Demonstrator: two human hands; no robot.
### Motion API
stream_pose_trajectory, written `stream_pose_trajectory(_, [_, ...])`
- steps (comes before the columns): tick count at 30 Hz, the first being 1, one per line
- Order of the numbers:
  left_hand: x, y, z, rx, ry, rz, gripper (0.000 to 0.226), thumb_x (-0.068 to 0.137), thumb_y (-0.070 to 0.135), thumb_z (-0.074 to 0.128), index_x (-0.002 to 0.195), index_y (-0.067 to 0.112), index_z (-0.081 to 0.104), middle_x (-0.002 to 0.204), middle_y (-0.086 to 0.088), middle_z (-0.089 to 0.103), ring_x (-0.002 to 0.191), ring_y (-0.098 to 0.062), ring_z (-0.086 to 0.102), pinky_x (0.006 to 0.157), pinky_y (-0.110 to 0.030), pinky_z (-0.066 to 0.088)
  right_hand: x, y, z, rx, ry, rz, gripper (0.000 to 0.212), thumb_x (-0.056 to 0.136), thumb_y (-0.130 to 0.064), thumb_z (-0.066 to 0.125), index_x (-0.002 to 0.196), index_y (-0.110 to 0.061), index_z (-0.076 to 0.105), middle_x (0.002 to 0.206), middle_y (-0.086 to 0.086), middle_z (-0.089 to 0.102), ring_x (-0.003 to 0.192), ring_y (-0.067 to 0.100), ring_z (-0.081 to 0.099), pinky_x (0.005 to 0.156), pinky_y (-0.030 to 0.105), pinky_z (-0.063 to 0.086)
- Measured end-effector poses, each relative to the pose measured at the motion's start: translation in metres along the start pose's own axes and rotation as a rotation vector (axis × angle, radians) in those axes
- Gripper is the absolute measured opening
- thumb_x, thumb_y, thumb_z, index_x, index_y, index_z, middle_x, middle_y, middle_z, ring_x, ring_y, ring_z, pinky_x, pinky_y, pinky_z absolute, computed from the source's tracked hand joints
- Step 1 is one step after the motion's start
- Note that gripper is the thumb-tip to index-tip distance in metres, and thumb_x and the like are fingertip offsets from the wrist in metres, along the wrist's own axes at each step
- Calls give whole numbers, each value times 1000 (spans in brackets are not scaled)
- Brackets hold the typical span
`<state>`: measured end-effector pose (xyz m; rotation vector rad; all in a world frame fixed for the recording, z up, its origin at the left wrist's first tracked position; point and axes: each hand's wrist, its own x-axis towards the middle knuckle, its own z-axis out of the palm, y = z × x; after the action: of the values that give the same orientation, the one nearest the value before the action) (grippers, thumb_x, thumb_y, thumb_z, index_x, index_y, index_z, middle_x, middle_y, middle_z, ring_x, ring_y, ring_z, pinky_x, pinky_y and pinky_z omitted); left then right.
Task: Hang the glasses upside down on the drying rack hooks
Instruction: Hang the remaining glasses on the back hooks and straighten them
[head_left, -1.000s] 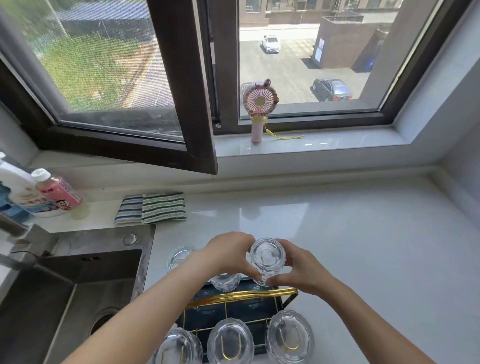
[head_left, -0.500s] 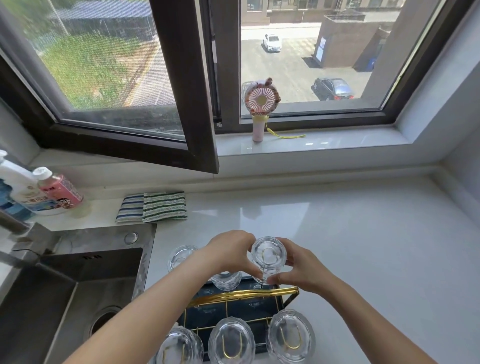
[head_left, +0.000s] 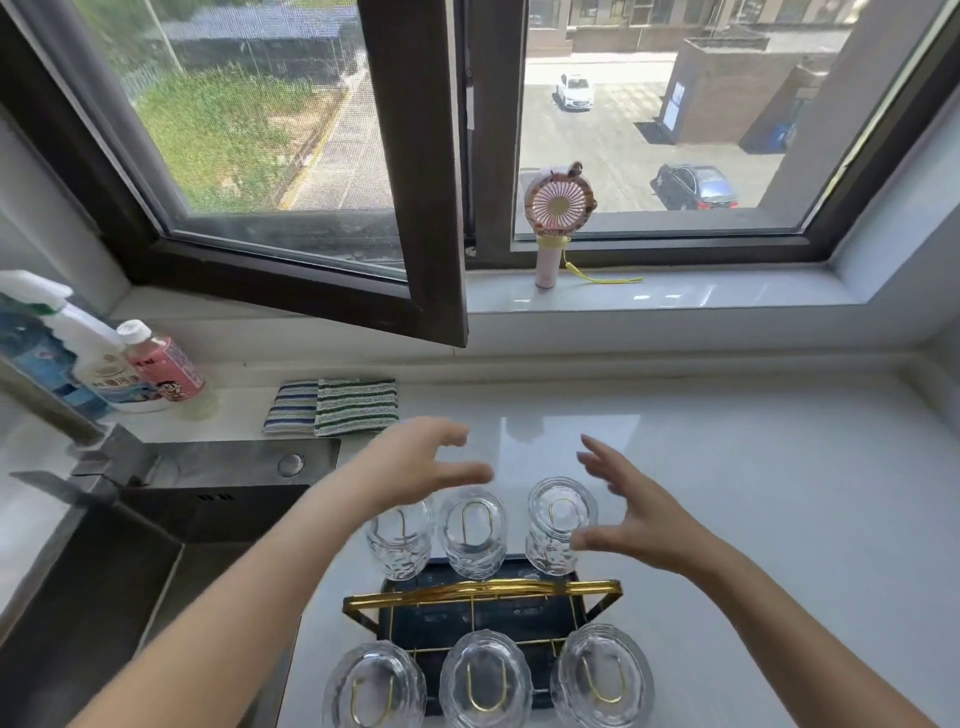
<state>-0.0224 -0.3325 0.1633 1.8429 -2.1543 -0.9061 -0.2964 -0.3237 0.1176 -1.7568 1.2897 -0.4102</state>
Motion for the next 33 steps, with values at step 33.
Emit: stream_pose_trajectory(33, [-51, -53, 34, -29, 53, -102, 101, 61, 54, 77, 143, 24, 24, 147, 4, 36, 130, -14, 36, 105, -32, 32, 45, -55, 56, -771, -118, -199, 94, 53, -81, 58, 131, -31, 40, 117, -3, 64, 117, 20, 44, 108, 36, 19])
